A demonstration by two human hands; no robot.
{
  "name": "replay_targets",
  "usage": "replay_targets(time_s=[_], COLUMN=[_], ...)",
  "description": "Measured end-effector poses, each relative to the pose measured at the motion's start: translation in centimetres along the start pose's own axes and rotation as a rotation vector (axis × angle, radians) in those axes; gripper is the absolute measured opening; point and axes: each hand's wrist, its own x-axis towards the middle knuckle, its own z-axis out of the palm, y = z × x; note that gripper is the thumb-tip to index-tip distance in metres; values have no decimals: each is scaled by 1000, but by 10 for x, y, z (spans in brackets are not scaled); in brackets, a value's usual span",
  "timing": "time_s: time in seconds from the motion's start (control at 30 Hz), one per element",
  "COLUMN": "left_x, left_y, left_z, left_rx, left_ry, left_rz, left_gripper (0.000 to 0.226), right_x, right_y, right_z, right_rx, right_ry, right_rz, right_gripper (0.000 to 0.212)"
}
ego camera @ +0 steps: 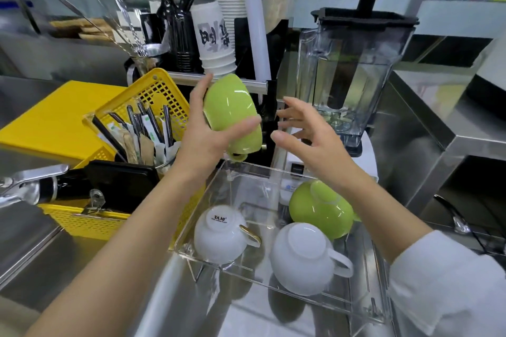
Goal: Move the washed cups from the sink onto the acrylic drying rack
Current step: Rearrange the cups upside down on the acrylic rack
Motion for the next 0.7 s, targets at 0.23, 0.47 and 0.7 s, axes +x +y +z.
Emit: replay_targets(time_s=[0.23,0.47,0.7], left_x=[-3,-6,0], left_y=[12,0,-18], left_z=[10,-1,-21], left_rx=[-695,-520,-443], left_ry=[133,-21,-161], left_rz=[-517,-530,-509], left_gripper=[65,78,51], right_x=[1,-2,3], right_y=[1,9,9], right_z=[25,25,11], right_rx=[-224,173,674], right_ry=[-173,-169,-269], right_rz=[-121,82,332], right_gripper=[60,37,26])
